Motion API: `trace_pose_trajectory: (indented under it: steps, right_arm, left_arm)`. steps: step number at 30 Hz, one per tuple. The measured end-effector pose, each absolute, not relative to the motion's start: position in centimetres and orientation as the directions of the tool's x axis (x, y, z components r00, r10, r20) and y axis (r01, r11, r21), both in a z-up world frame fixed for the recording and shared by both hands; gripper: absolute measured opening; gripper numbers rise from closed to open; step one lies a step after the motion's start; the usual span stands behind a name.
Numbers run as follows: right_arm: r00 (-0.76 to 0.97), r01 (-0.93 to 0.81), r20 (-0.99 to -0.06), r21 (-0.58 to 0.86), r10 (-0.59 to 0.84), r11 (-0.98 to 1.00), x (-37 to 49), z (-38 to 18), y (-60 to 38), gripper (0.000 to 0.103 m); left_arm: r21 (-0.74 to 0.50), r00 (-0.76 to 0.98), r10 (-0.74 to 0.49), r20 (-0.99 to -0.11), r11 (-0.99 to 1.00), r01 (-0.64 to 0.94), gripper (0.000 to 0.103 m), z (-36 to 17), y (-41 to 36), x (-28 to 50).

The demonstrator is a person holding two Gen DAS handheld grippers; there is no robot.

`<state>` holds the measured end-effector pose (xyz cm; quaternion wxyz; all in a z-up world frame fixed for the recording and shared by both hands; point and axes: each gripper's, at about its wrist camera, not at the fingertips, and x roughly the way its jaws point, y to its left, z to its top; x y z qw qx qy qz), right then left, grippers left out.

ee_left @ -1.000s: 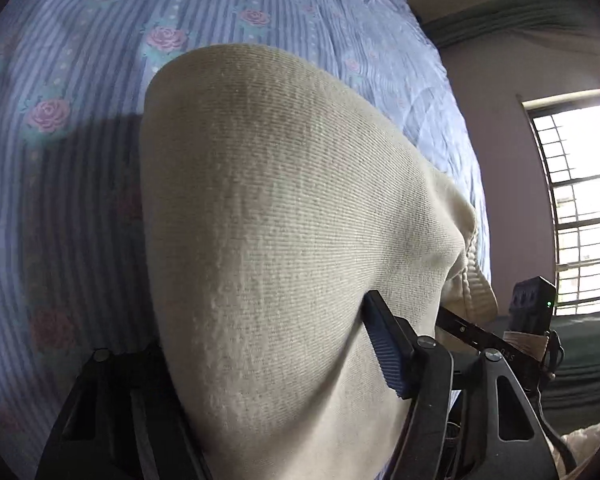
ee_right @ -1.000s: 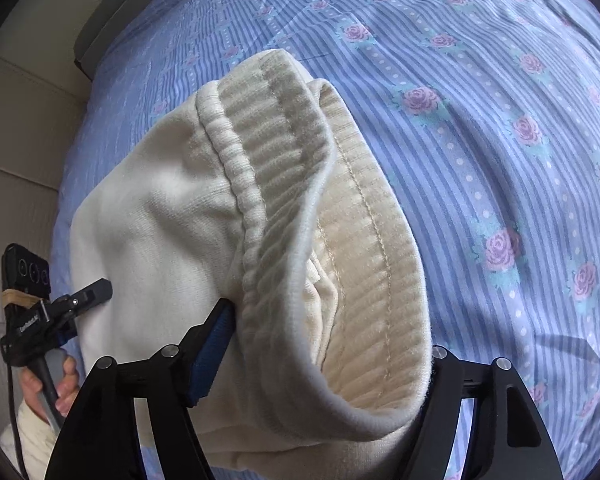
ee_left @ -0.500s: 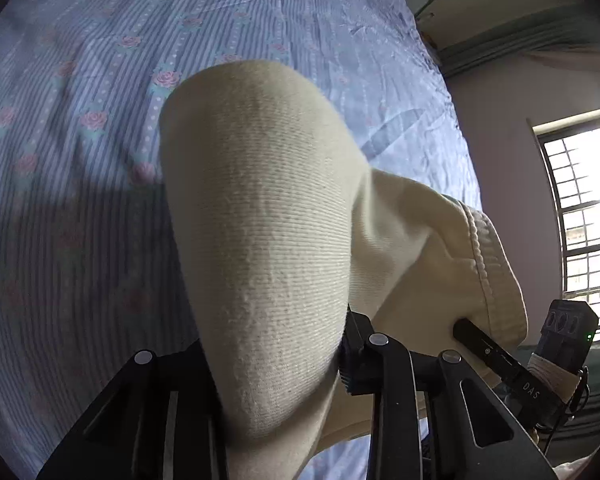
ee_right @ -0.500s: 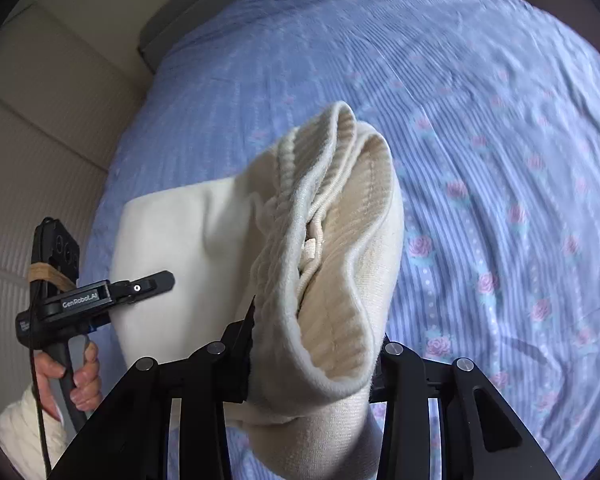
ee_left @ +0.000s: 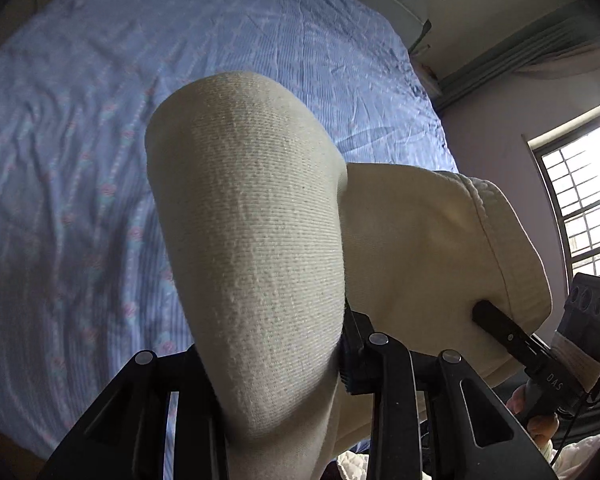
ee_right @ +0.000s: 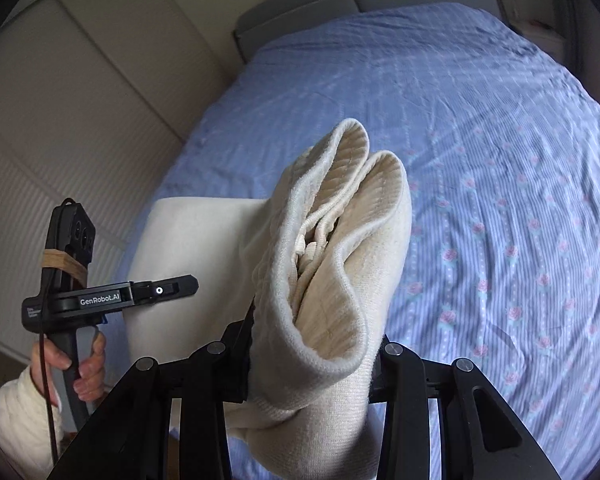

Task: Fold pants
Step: 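Lift the folded bundle off the bed with both tools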

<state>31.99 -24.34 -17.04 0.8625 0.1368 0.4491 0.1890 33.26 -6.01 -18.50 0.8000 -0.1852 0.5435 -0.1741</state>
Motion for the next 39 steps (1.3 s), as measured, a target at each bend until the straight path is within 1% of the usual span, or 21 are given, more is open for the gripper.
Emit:
trace_pose_trajectory:
  steps: [8,11,15,20,26,33,39]
  right_arm:
    - [0.551,-0.273,-0.679,0.401,0.484,0.874,29.0,-12.9,-19.6,0.039]
    - [0.571,-0.285,-0.668,0.384,0.477,0.878,28.5,-11.7,-17.0,0.039]
    - [0.604,-0.269,-0.655,0.369,0.455,0.889,28.1,-11.1,-12.1,0.039]
    - [0.618,-0.206,-0.665,0.377,0.419,0.903,28.1,-11.5,-5.0,0.039]
    - [0.569,-0.173,-0.702,0.407,0.428,0.897,30.4,-14.3,4.6,0.039]
    - [0.421,-0.187,-0.763,0.456,0.491,0.870,36.8,-18.7,14.9,0.039]
    - [0.343,-0.234,-0.809,0.418,0.477,0.878,43.0,-22.1,22.3,0.039]
  left_arm:
    - [-0.457,0.419,-0.450,-0.789,0.885,0.089,0.031,-13.4,-1.5,29.0]
    - [-0.457,0.452,-0.455,-0.767,0.882,0.113,0.031,-11.9,0.9,28.3]
    - [-0.462,0.473,-0.475,-0.742,0.874,0.153,0.031,-11.0,5.9,27.9]
    - [-0.469,0.435,-0.502,-0.747,0.863,0.190,0.031,-10.7,13.0,29.0]
    - [-0.440,0.379,-0.477,-0.793,0.878,0.187,0.031,-12.0,22.8,30.9]
    - [-0.411,0.332,-0.422,-0.844,0.905,0.108,0.031,-15.7,34.4,34.8]
    - [-0.360,0.300,-0.369,-0.880,0.929,0.086,0.031,-19.1,40.7,40.1]
